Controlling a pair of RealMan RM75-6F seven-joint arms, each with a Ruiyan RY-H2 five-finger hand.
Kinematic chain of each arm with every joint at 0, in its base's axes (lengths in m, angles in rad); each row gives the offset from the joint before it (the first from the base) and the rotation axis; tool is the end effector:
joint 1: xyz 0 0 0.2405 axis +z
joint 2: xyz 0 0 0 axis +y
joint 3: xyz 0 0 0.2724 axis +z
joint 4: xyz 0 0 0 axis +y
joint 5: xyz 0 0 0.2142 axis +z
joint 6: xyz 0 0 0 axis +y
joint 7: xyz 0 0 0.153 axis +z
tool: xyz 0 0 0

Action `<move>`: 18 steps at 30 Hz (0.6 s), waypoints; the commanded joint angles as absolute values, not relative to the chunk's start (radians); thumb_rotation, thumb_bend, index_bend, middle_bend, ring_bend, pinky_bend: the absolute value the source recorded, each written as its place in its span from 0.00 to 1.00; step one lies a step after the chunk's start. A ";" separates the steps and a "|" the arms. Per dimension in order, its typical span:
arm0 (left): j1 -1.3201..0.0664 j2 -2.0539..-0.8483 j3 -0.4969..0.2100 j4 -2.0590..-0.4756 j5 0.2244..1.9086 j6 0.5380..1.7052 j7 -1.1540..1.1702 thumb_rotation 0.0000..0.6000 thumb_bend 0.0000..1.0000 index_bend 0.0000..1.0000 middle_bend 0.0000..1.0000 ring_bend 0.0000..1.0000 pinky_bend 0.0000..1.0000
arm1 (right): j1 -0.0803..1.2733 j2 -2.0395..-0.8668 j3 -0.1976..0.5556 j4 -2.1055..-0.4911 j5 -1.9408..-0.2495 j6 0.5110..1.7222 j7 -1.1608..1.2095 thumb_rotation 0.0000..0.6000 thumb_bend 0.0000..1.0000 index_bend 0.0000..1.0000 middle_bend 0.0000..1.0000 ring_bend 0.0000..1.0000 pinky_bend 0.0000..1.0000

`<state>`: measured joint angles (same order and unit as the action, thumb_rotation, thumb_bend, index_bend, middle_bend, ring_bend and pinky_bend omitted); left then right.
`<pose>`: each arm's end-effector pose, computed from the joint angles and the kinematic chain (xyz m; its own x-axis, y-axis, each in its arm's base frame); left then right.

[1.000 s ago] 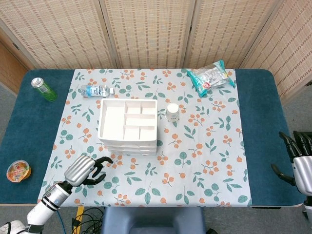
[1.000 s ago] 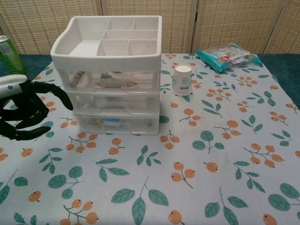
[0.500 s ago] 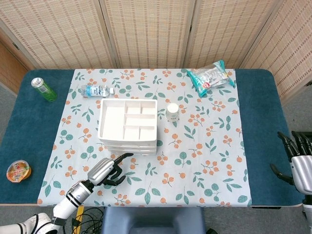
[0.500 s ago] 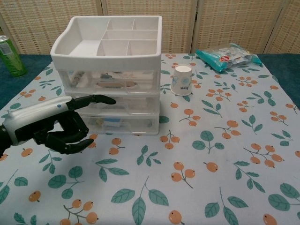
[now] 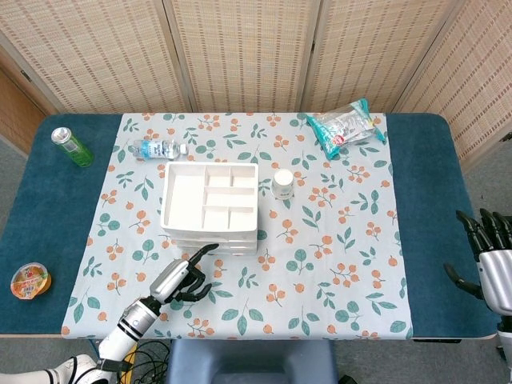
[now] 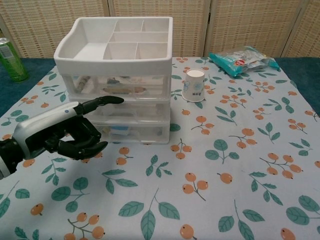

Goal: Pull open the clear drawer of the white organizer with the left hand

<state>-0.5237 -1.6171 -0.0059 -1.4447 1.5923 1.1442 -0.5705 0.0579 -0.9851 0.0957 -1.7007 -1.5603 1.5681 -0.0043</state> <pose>-0.1818 0.2677 -0.0481 -0.2293 0.5423 0.8083 0.8659 -0.2656 0.4238 -0.3038 -0.1905 0.2121 0.4356 0.1175 0.8925 -0.8946 -0.0534 0.4436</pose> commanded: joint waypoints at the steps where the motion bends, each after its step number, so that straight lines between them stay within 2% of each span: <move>1: -0.520 -1.623 -0.006 -1.444 1.590 1.152 -0.575 1.00 0.43 0.07 0.90 0.97 1.00 | 0.057 -0.986 0.095 -1.702 -1.558 1.567 -0.005 1.00 0.28 0.04 0.18 0.08 0.04; 18: -0.534 -1.675 -0.027 -1.422 1.564 1.150 -0.607 1.00 0.43 0.07 0.90 0.97 1.00 | 0.045 -0.990 0.093 -1.698 -1.554 1.586 0.006 1.00 0.28 0.04 0.18 0.08 0.04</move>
<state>-0.5334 -1.6733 -0.0265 -1.4229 1.5649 1.1513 -0.6061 0.0449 -0.9903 0.0926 -1.6978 -1.5545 1.5856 0.0059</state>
